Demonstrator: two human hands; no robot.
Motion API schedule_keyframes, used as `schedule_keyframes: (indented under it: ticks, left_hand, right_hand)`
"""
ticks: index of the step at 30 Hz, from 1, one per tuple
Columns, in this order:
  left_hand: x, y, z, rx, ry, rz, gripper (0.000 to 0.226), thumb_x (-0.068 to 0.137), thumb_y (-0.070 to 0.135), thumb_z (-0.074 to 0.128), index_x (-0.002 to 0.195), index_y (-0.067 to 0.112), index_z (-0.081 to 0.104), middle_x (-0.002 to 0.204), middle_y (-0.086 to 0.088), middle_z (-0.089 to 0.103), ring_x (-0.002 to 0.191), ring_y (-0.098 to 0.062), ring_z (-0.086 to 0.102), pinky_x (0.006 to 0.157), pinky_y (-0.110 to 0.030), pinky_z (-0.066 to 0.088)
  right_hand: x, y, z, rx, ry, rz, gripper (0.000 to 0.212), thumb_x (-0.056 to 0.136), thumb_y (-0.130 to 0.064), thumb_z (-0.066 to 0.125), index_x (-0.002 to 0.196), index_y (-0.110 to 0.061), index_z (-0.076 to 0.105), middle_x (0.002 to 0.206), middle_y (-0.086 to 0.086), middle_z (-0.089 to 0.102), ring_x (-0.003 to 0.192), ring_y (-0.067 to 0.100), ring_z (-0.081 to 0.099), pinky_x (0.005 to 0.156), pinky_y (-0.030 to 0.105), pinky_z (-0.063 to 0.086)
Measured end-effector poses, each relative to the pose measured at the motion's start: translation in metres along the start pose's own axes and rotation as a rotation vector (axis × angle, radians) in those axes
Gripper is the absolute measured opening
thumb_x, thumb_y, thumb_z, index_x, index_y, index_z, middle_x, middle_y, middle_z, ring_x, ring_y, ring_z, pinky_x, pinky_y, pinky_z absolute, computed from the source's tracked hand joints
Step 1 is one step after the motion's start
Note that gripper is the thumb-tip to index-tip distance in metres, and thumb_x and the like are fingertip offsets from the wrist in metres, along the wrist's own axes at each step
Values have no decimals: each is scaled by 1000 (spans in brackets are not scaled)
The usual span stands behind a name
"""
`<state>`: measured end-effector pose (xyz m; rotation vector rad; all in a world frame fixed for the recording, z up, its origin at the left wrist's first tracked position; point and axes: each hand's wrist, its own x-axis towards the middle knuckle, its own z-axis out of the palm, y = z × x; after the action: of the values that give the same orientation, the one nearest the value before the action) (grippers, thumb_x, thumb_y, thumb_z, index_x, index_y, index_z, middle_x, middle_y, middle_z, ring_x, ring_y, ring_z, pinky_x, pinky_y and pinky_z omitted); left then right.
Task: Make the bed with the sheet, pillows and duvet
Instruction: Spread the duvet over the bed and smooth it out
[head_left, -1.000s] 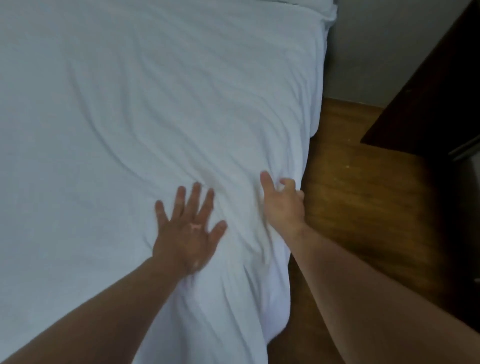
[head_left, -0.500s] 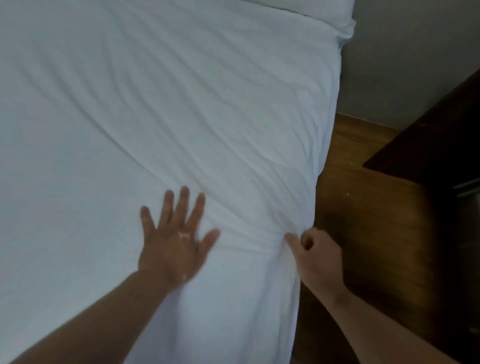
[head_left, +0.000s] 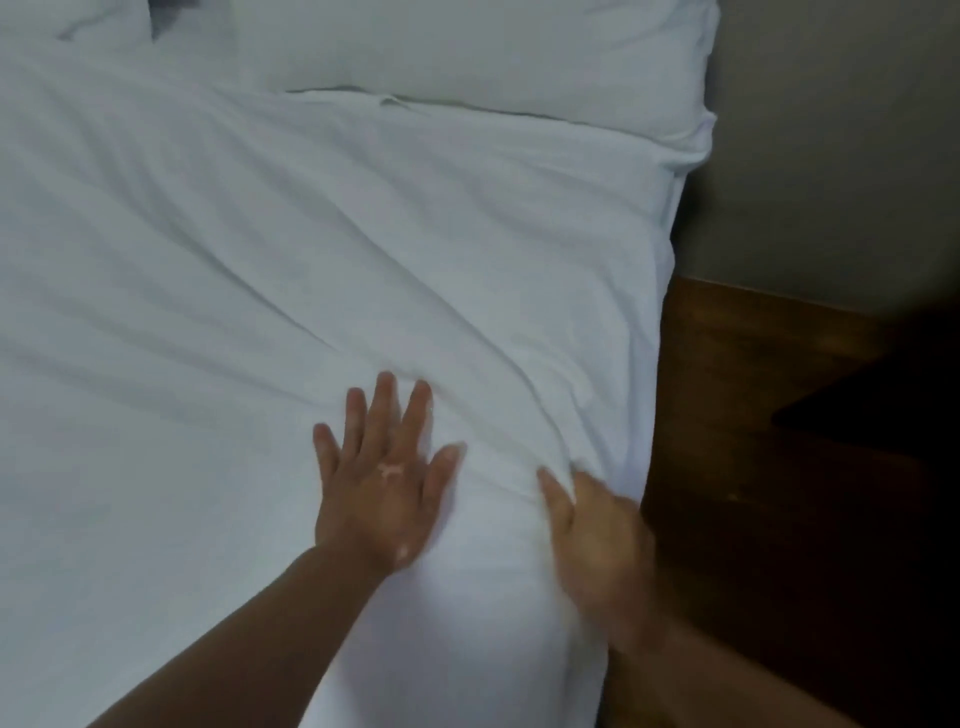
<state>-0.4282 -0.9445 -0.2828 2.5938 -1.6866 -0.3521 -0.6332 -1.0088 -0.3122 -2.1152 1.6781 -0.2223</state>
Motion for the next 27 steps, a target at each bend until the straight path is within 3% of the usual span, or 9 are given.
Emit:
schedule_keyframes:
  ticks: [2, 4, 6, 9, 15, 18, 20, 23, 27]
  left_hand:
    - [26, 18, 10, 75, -5, -37, 81, 94, 71, 3, 159, 23, -7, 166, -9, -13, 152, -33, -12, 120, -60, 3]
    - [29, 24, 22, 118, -12, -28, 84, 97, 67, 9, 159, 11, 2, 166, -17, -5, 152, -37, -7, 119, -64, 7]
    - [29, 20, 31, 129, -27, -15, 83, 98, 64, 14, 156, 4, 13, 165, -20, 2, 152, -39, -1, 116, -67, 12]
    - [35, 13, 37, 126, -44, 0, 85, 97, 64, 14, 152, 0, 27, 164, -21, 9, 152, -41, 7, 114, -69, 17]
    - [49, 20, 11, -78, 149, -5, 81, 89, 72, 34, 131, 10, 65, 143, -20, 53, 132, -43, 48, 105, -61, 35]
    - [104, 21, -15, -165, 267, 26, 65, 91, 71, 42, 134, 25, 58, 137, -8, 53, 128, -35, 50, 103, -52, 35]
    - [145, 24, -29, -79, 152, 33, 73, 92, 72, 34, 151, 31, 37, 156, -10, 35, 146, -34, 30, 114, -57, 22]
    - [177, 29, -21, 33, 22, 61, 78, 90, 75, 26, 154, 31, 33, 161, -15, 26, 150, -34, 19, 118, -61, 15]
    - [243, 29, -42, -157, 278, 129, 52, 89, 63, 52, 113, 18, 65, 117, -9, 57, 107, -38, 57, 93, -47, 46]
  right_hand:
    - [19, 3, -10, 112, -155, 4, 76, 84, -81, 16, 94, -25, 67, 87, -7, 71, 84, 17, 67, 73, 31, 51]
    - [72, 9, -39, 298, -26, 93, 72, 79, -87, 25, 78, -23, 57, 73, -9, 63, 71, 12, 63, 60, 29, 46]
    - [149, 12, -63, 406, 157, 175, 61, 78, -83, 40, 97, -28, 57, 97, -6, 63, 89, 17, 63, 69, 30, 49]
    - [216, -27, -52, 204, 2, 92, 71, 85, -72, 51, 133, -21, 43, 129, 9, 51, 117, 30, 52, 95, 41, 45]
    - [273, 5, -84, -113, -89, -143, 46, 91, -73, 25, 102, -33, 43, 95, 6, 67, 79, 33, 62, 64, 36, 43]
    - [301, 35, -96, -161, -19, -46, 60, 86, -83, 18, 108, -36, 47, 102, 5, 68, 91, 32, 64, 72, 39, 49]
    - [307, 35, -81, -154, -239, 6, 70, 86, -82, 27, 129, -32, 52, 126, 5, 63, 110, 30, 61, 89, 41, 51]
    - [345, 36, -106, 32, -131, -23, 76, 67, -96, 35, 88, -28, 63, 92, -1, 67, 79, 18, 63, 67, 31, 48]
    - [382, 21, -112, 64, -181, -89, 79, 74, -82, 51, 138, -34, 44, 143, -2, 44, 128, 22, 46, 101, 38, 40]
